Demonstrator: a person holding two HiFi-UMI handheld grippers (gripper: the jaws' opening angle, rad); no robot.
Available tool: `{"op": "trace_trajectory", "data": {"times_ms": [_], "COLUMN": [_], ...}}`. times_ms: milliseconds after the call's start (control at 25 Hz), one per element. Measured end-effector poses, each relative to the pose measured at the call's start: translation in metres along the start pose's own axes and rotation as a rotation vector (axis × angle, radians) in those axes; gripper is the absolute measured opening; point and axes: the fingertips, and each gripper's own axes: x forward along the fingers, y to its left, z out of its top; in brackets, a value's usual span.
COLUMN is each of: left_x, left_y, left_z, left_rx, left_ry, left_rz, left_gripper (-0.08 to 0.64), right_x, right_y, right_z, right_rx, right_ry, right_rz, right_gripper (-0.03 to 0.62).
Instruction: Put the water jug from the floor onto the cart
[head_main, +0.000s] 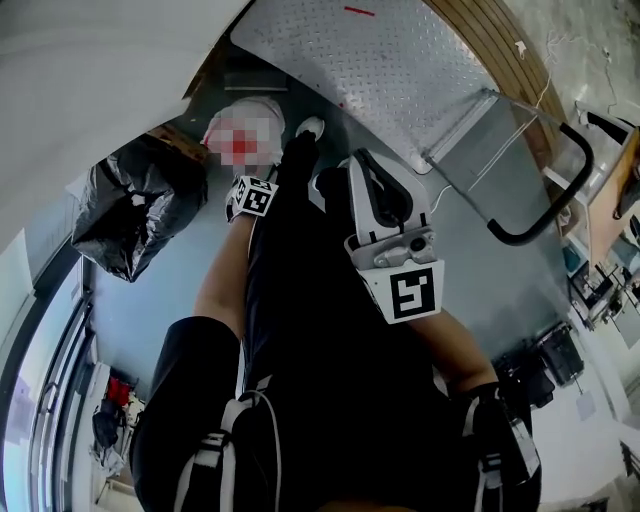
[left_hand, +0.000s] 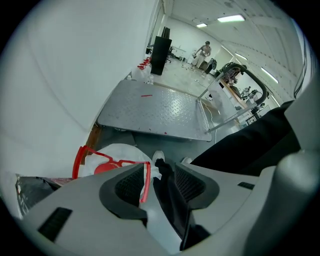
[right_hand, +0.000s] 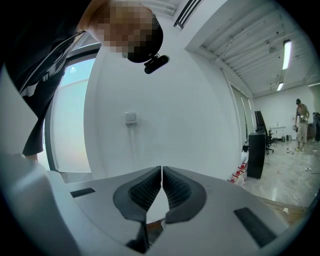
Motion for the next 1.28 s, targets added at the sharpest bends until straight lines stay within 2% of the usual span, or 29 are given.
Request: {"op": "trace_trajectory", "data": {"times_ms": [120,320,440,720,880,1080,1280], "left_x": [0.008,0.019,0.026,0.05,0.057,0.062,0.077], "left_y": [0.003,0.002,0.005,0.008,0.006,0.022,0.021], "left_z": [-0.004,-0.013,-0.013,-0.025,-0.036,-0.032,-0.039], "left_rx": [0.012,0.12,0.106,0.101,0.06,0.004,0.077], "left_ry": [0.023,0.068,0.064,0.113,0.121,0.101,0.136], "left_rz": [-0.002,-0.001,-0.002,-0.013,-0.014,0.014,-0.013], "left_gripper": [0.188,0.191,0.192,0.192,0.191,0.207,0.21], "right_x": [0.003,0.001,0.0,-0.003,-0.005,0.0,-0.001], "right_y": [0.0,0.0,0.002,-0.001,-0.003,-0.007,0.003], "right_z": [-0.012,-0.034,-0.048,-0.072,-0.078,-0.082,-0.1], "right_rx": [0.014,0.038,0.046,0.054,0.059,0.107,0.12], "right_ry": [0.02,0.06,0.097,0.142,0.15,0.154,0.189], "right_rz": [0.008,0.029,0.038,0.049,0.044,0.013,0.032], "right_gripper": [0.02,0.02,0.02,0.02,0.02,0.02,0.02]}}
